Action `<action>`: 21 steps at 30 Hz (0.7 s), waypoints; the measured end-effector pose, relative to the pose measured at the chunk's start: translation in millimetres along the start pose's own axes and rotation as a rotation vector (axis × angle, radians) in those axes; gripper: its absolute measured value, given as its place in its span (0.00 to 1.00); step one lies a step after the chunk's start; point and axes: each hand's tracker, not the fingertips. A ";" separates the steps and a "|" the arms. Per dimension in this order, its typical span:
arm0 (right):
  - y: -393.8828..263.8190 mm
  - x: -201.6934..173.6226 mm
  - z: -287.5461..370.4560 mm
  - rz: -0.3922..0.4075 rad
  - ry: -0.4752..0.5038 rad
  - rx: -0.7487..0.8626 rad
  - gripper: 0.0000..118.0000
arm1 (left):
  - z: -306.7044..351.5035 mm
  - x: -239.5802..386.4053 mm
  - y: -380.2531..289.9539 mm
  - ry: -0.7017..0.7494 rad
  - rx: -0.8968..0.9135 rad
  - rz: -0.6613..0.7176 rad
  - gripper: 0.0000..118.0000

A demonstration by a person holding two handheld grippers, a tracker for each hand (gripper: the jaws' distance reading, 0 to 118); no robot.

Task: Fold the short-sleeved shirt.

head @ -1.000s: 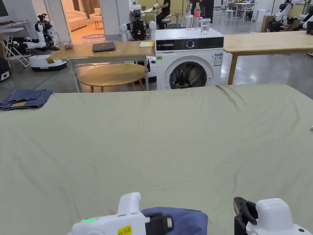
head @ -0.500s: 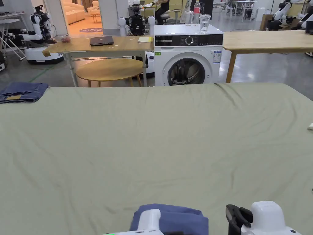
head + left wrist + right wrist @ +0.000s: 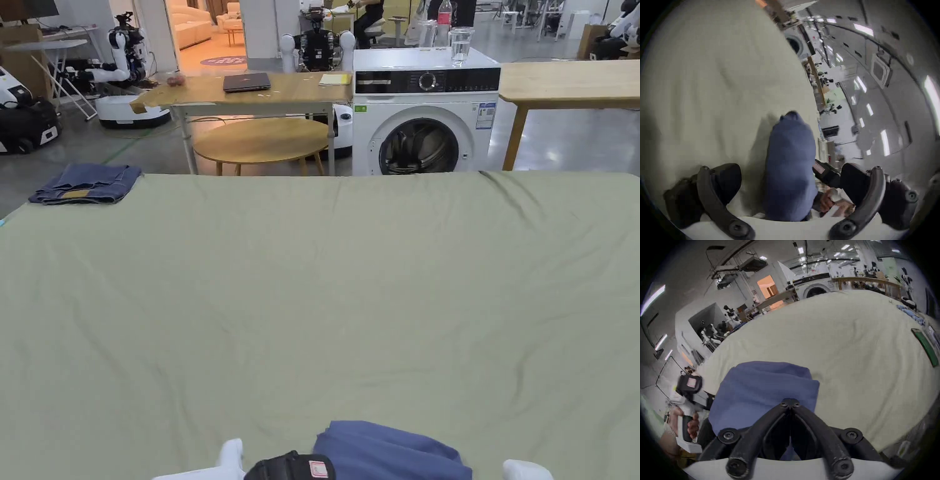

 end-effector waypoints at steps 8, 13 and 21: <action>2.8 -5.8 1.4 0.047 -0.004 0.033 0.00 | -44.4 0.2 -6.3 0.015 0.017 0.012 0.30; 6.5 -21.9 8.8 0.094 0.043 0.079 0.00 | 12.7 29.3 5.0 0.125 0.063 -0.144 0.29; 16.9 -56.7 -0.9 0.162 0.076 0.086 0.00 | 171.4 27.3 70.8 0.390 0.157 -0.273 0.29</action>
